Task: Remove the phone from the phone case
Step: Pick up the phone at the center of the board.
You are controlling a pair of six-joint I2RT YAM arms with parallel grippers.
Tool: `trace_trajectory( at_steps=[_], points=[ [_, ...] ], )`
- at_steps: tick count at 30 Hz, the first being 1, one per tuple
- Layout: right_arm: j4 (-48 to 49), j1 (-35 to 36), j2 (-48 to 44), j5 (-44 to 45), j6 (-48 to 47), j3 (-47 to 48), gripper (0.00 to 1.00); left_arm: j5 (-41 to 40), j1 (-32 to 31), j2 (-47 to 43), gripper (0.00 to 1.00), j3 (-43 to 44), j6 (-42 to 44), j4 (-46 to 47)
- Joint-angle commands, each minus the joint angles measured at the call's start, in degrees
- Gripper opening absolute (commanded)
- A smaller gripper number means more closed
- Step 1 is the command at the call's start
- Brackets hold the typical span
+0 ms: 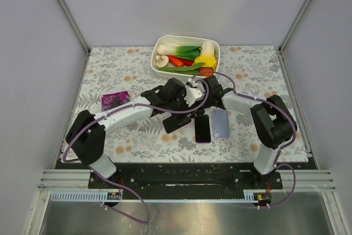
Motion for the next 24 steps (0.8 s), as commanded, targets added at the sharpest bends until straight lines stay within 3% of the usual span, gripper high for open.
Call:
trace_trajectory(
  at_steps=[1,3,6,7,10,24],
  points=[
    [-2.94,-0.09,-3.41,2.60,-5.27,1.56,0.00,5.84,1.93,-3.50,0.07,0.26,-0.92,3.20],
    [-4.43,-0.09,-4.47,3.21,-6.59,1.74,0.00,7.77,2.81,-4.11,0.22,0.00,-0.49,2.67],
    [-6.98,-0.36,-6.31,4.18,-8.44,1.92,0.00,10.76,3.61,-5.78,0.62,-0.79,0.65,1.53],
    [-7.60,-0.53,-7.10,4.27,-9.14,2.00,0.00,11.55,3.87,-6.74,0.71,-1.40,1.09,1.35],
    [-10.06,-1.23,-9.21,4.62,-11.16,2.09,0.00,14.63,5.63,-9.64,0.85,-2.64,2.59,-0.58],
    [-25.61,-2.46,-21.16,3.66,-27.16,8.68,0.00,27.73,14.51,-21.43,0.96,-4.75,13.14,-11.40]
  ],
)
